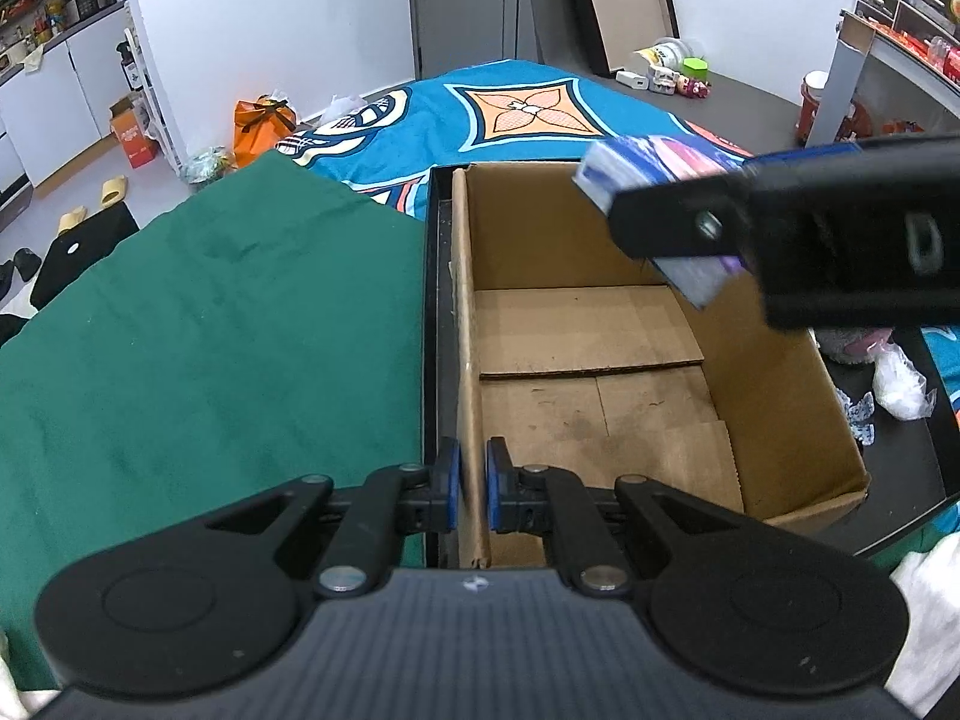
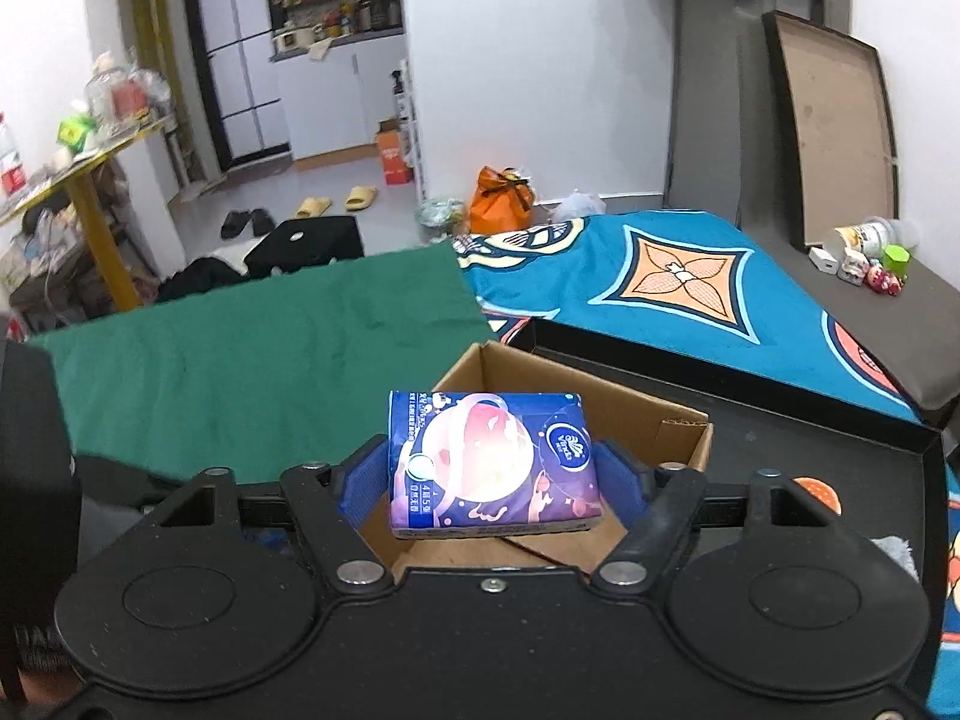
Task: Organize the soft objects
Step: 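Lift the tissue pack with the right gripper and release it into the box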
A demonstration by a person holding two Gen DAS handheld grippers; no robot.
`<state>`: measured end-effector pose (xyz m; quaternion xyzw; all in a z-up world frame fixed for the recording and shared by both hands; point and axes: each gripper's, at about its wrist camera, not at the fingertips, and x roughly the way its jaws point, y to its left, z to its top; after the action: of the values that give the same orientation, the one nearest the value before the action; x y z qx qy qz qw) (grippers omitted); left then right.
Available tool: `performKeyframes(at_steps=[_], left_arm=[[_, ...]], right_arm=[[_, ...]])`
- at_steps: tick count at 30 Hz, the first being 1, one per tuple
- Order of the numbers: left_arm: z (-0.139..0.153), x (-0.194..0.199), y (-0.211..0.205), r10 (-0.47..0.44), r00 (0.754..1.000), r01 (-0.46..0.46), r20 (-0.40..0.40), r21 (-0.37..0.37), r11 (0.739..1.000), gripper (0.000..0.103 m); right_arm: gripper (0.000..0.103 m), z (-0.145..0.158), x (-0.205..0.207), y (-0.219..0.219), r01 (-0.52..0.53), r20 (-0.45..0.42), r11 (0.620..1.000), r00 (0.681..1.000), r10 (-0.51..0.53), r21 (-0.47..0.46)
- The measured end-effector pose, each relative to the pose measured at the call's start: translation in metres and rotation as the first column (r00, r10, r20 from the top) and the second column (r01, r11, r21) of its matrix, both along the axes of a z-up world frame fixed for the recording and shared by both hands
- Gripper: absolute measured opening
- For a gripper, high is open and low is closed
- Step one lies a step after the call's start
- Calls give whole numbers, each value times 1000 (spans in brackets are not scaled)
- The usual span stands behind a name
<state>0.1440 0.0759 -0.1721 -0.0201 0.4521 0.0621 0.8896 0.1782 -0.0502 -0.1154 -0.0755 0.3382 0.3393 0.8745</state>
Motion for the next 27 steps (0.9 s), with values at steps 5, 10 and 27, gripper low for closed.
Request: performKeyframes(at_steps=[5, 10, 27], left_arm=[[2, 0, 0, 0, 1000, 0, -3, -1, 1000, 9], [2, 2, -4, 5, 1000, -5, -5, 21, 1000, 10], [6, 8, -22, 12, 1000, -10, -20, 116, 993, 53]], right_arm=[[87, -9, 5, -10, 42, -48, 999, 998, -42, -6], [87, -12, 4, -32, 90, -78, 996, 993, -90, -14], [87, -41, -1, -120, 249, -142, 966, 956, -256, -65]])
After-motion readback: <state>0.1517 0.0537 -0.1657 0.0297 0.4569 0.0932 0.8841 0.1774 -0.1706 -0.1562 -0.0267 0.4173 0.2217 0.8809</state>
